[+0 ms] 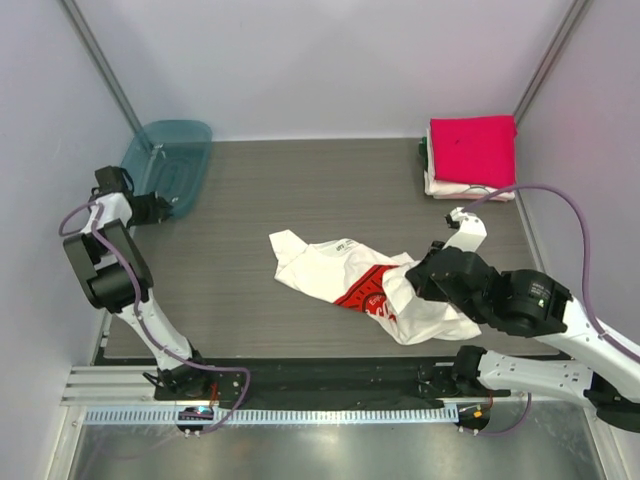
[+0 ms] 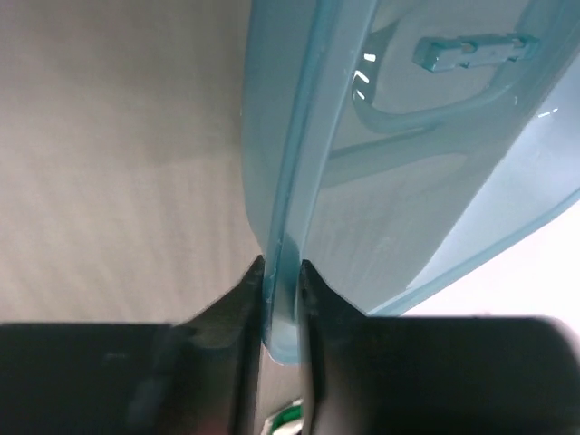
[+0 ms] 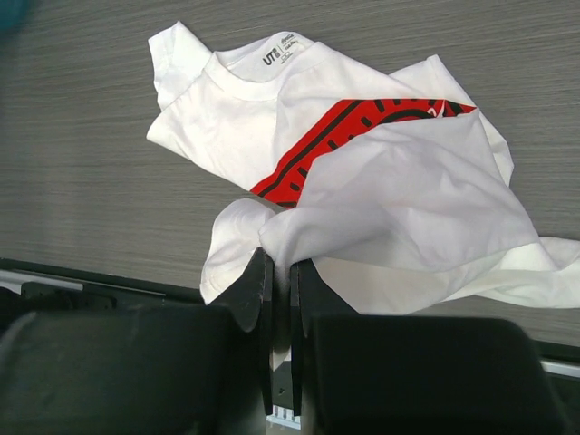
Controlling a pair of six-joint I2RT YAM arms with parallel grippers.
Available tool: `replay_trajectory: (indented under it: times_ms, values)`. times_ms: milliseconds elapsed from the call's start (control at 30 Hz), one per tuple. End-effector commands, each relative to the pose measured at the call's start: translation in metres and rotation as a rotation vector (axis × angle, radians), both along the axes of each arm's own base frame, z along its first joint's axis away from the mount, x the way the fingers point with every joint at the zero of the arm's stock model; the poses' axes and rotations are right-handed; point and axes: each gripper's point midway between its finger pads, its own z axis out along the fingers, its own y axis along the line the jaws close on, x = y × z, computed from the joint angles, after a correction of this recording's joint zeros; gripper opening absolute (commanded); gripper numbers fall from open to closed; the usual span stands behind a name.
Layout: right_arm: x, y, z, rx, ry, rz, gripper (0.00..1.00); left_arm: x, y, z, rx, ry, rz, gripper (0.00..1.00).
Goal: Fold and stack the t-shirts
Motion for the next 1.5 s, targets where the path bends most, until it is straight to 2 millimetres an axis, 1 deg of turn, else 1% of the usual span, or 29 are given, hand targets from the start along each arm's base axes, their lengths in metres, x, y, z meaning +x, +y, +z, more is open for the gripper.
replay_trajectory:
  times_ms: [0, 33, 133, 167, 233, 333, 367, 433, 500, 533, 600, 667, 700, 733, 767, 800, 833, 900, 933, 967, 1033, 1067, 1100, 1167, 1200, 1267, 1300, 1433, 1467]
  values:
    - [0.004, -0.002, 0.006, 0.050, -0.032, -0.039, 0.01, 0.033, -0.015, 0.017, -0.019, -0.069, -0.078, 0.25]
    - [0.004, -0.005, 0.004, 0.044, -0.031, -0.048, 0.01, 0.036, -0.019, 0.020, -0.032, -0.081, -0.095, 0.48]
    - [0.001, -0.015, -0.004, 0.049, -0.019, -0.085, 0.01, 0.028, -0.036, 0.025, -0.072, -0.098, -0.146, 0.74]
    - [-0.001, -0.019, -0.005, 0.065, -0.021, -0.101, 0.01, 0.024, -0.043, 0.026, -0.097, -0.105, -0.171, 0.77]
    - [-0.003, -0.025, -0.012, 0.062, -0.011, -0.114, 0.02, 0.011, -0.051, 0.031, -0.111, -0.112, -0.197, 0.81]
    - [-0.008, -0.032, -0.018, 0.061, 0.000, -0.127, 0.34, -0.007, -0.062, 0.046, -0.109, -0.142, -0.252, 0.83]
    - [-0.009, -0.033, -0.020, 0.053, 0.008, -0.125, 0.57, -0.014, -0.065, 0.048, -0.112, -0.137, -0.264, 0.83]
    - [-0.012, -0.040, -0.027, 0.017, 0.031, -0.136, 0.70, -0.027, -0.068, 0.062, -0.060, -0.150, -0.318, 0.84]
    - [-0.012, -0.050, -0.029, -0.021, 0.042, -0.180, 0.74, -0.049, -0.068, 0.064, 0.003, -0.104, -0.376, 0.83]
    - [-0.017, -0.062, -0.035, -0.041, 0.072, -0.234, 0.78, -0.058, -0.069, 0.074, 0.041, -0.107, -0.394, 0.83]
    - [-0.019, -0.073, -0.034, -0.055, 0.079, -0.283, 0.79, -0.083, -0.072, 0.069, 0.079, -0.054, -0.422, 0.82]
    - [-0.018, -0.069, -0.030, -0.059, 0.069, -0.246, 0.79, -0.112, -0.078, 0.069, 0.146, -0.033, -0.492, 0.81]
    - [-0.016, -0.059, -0.026, -0.053, 0.060, -0.194, 0.79, -0.120, -0.079, 0.069, 0.170, -0.032, -0.515, 0.80]
    - [-0.011, -0.028, -0.018, -0.040, 0.040, -0.069, 0.77, -0.129, -0.079, 0.069, 0.226, -0.031, -0.567, 0.79]
    - [-0.009, -0.010, -0.015, -0.029, 0.041, -0.006, 0.77, -0.141, -0.081, 0.076, 0.262, -0.038, -0.586, 0.78]
    - [-0.005, 0.007, -0.008, -0.014, 0.038, 0.041, 0.76, -0.153, -0.083, 0.072, 0.283, -0.022, -0.606, 0.77]
    - [0.002, 0.040, -0.018, -0.056, 0.082, 0.103, 0.76, -0.161, -0.079, 0.072, 0.333, 0.000, -0.619, 0.76]
    - [0.016, 0.073, -0.011, -0.108, 0.079, 0.183, 0.75, -0.183, -0.080, 0.075, 0.423, 0.027, -0.639, 0.76]
    - [0.024, 0.091, -0.008, -0.111, 0.073, 0.206, 0.74, -0.186, -0.086, 0.076, 0.445, 0.013, -0.656, 0.76]
    - [0.037, 0.117, -0.014, -0.168, 0.080, 0.245, 0.74, -0.190, -0.087, 0.088, 0.503, -0.038, -0.650, 0.76]
    - [0.056, 0.149, -0.012, -0.175, 0.047, 0.278, 0.73, -0.198, -0.088, 0.084, 0.538, -0.039, -0.645, 0.75]
    - [0.067, 0.169, -0.035, -0.238, 0.077, 0.303, 0.72, -0.201, -0.085, 0.083, 0.568, -0.031, -0.632, 0.75]
    - [0.079, 0.186, -0.023, -0.230, 0.041, 0.329, 0.72, -0.203, -0.084, 0.082, 0.583, -0.027, -0.625, 0.75]
    - [0.099, 0.211, -0.031, -0.256, 0.029, 0.359, 0.72, -0.204, -0.086, 0.088, 0.608, -0.047, -0.628, 0.75]
    - [0.116, 0.233, -0.043, -0.300, 0.022, 0.384, 0.72, -0.203, -0.088, 0.090, 0.612, -0.061, -0.640, 0.75]
    - [0.139, 0.246, -0.052, -0.325, 0.018, 0.386, 0.72, -0.202, -0.088, 0.089, 0.615, -0.062, -0.632, 0.75]
    - [0.154, 0.264, -0.066, -0.339, 0.025, 0.405, 0.72, -0.202, -0.087, 0.089, 0.615, -0.059, -0.623, 0.75]
    - [0.199, 0.287, -0.096, -0.336, 0.048, 0.411, 0.72, -0.202, -0.089, 0.087, 0.617, -0.053, -0.632, 0.75]
    - [0.227, 0.292, -0.107, -0.333, 0.039, 0.409, 0.72, -0.203, -0.092, 0.087, 0.620, -0.051, -0.640, 0.75]
